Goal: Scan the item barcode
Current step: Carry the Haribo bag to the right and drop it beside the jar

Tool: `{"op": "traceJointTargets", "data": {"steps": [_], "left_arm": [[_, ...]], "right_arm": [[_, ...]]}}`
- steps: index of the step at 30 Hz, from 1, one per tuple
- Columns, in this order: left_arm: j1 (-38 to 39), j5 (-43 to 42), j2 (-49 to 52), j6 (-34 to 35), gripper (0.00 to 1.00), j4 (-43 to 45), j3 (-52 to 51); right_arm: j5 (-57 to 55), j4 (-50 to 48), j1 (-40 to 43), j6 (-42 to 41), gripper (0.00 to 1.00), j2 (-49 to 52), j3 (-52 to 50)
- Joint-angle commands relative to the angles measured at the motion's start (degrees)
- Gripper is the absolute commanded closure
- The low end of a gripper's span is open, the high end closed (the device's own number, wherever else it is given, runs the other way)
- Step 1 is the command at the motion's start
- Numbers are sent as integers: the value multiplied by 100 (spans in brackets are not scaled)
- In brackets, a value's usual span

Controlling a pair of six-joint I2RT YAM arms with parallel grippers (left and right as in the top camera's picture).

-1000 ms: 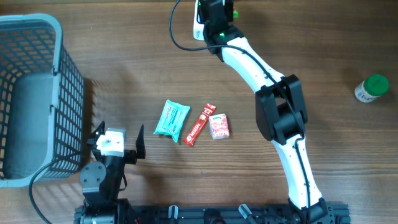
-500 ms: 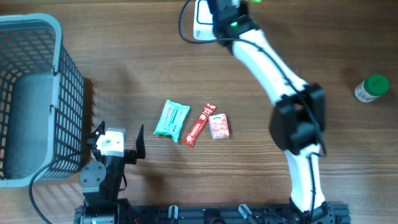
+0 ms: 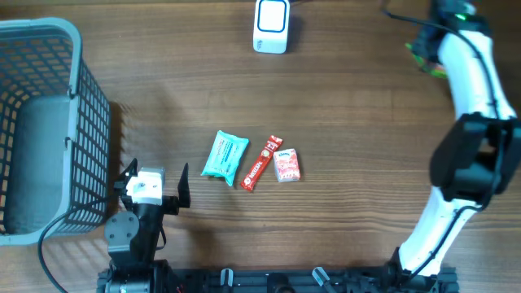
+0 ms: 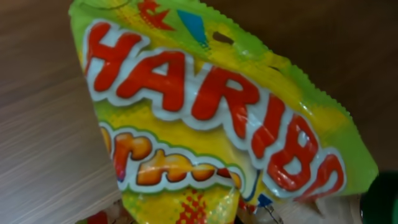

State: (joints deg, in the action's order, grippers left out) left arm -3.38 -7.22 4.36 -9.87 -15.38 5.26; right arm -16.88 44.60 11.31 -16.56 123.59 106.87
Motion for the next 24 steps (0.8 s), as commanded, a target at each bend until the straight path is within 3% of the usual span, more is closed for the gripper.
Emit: {"op": "traceJointTargets", "data": {"steps": [1,6,12,18,22,24], "left_arm": [[33,-66,-46,-85,0,13,-44],[33,-66,-46,-85,0,13,-44],[33,-66,-46,-85,0,13,-44],[33,-66,-46,-85,0,13,-44],[33,-66,-46,-85,0,13,-44],[33,-66,-46,-85,0,13,-44]], "right_arm": [[918,-380,533,136,96,144,-205],[927,-986,905,118,96,533,-225],[977,-1593,1261,-909,96,785,-225],[1128,-1729,2133,-1167,95,813,-225],[1180,-1670,2498,-1193,78,824,-232],[1182,-1727,2520,-1196,51,824,-232]]}}
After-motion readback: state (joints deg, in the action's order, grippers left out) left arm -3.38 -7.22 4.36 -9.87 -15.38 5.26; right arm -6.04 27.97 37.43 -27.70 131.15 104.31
